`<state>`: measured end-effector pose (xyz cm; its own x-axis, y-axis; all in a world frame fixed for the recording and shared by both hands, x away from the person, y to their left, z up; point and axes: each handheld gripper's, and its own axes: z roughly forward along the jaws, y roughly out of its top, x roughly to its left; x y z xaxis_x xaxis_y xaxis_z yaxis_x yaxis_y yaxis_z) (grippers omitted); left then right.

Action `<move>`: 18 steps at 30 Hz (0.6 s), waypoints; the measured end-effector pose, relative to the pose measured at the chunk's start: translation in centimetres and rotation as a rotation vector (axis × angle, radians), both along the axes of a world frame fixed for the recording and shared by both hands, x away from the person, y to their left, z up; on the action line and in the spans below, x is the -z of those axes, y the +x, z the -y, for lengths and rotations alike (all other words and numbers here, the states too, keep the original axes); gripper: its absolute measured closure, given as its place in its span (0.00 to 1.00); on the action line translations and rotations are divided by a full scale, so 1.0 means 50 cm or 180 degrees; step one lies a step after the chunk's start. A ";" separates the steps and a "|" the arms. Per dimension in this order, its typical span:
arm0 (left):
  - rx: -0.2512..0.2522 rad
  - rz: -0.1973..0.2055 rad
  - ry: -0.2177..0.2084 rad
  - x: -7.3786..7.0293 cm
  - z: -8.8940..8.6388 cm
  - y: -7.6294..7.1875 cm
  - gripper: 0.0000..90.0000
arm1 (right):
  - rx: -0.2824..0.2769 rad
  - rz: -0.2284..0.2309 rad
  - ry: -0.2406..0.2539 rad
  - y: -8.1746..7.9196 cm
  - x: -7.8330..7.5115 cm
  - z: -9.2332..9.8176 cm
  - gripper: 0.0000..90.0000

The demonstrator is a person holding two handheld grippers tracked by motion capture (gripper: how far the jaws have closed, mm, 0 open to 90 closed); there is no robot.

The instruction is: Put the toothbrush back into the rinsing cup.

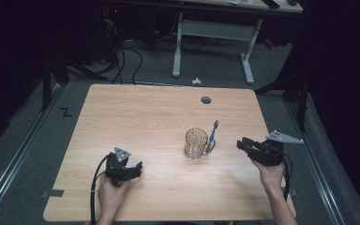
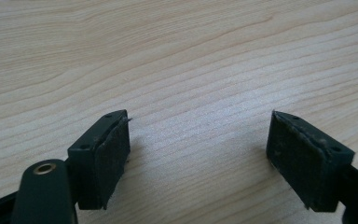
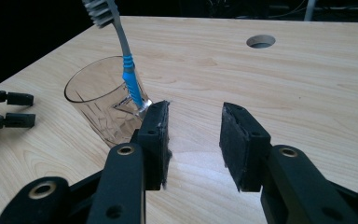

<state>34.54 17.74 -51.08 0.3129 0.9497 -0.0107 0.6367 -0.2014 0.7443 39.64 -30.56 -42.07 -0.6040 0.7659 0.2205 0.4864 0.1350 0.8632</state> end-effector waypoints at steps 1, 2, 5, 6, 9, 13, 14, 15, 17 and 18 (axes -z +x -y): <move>0.0000 0.0000 -0.0001 0.000 0.000 0.000 0.24 | 0.0000 0.0000 0.0000 0.000 0.001 0.001 0.70; 0.0000 0.0000 -0.0001 0.000 0.000 0.000 0.24 | 0.0005 -0.0011 0.0010 -0.001 0.003 0.001 0.70; 0.0000 0.0000 0.0000 0.000 0.000 0.000 0.24 | 0.0007 -0.0026 0.0011 -0.002 0.008 0.003 0.69; -0.0001 0.0000 -0.0001 0.000 0.000 0.000 0.24 | 0.0012 -0.0022 0.0014 -0.002 0.009 0.003 0.69; 0.0000 -0.0001 0.0000 0.000 0.000 0.000 0.24 | 0.0018 -0.0023 0.0029 -0.004 0.012 0.004 0.69; 0.0000 0.0000 0.0000 0.000 0.000 0.000 0.24 | 0.0037 -0.0045 0.0018 -0.006 0.021 0.005 0.69; -0.0001 0.0000 -0.0001 0.000 0.000 0.000 0.24 | 0.0043 -0.0053 0.0021 -0.007 0.023 0.006 0.69; 0.0000 -0.0001 0.0000 0.000 0.000 0.000 0.24 | 0.0046 -0.0052 0.0017 -0.007 0.024 0.007 0.69; -0.0002 0.0001 -0.0002 0.000 0.000 0.000 0.24 | 0.0059 -0.0070 0.0029 -0.009 0.029 0.008 0.69; -0.0001 0.0000 -0.0001 0.000 0.000 0.000 0.24 | 0.0060 -0.0073 0.0023 -0.009 0.031 0.010 0.69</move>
